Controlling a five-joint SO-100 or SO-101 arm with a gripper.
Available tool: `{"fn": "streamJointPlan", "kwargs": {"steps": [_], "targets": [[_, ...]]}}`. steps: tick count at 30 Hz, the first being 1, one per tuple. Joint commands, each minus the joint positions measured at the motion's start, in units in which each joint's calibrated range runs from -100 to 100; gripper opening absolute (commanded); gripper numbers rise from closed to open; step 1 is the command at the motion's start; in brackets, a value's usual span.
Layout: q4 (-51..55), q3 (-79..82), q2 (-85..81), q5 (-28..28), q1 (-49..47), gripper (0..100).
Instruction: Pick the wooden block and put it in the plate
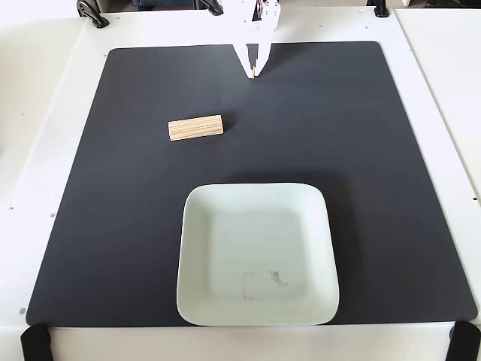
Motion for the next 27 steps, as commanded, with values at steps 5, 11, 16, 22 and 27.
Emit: {"fn": "streamJointPlan", "kwargs": {"steps": [5, 11, 16, 22, 27], "targets": [[0.4, 0.5, -0.1, -0.1, -0.2, 2], [0.4, 0.5, -0.1, -0.1, -0.2, 2], [0.4, 0.5, -0.1, -0.1, 0.4, 2], [0.4, 0.5, -0.1, -0.1, 0.3, 2], [0.4, 0.5, -0.1, -0.1, -0.3, 2]]}}
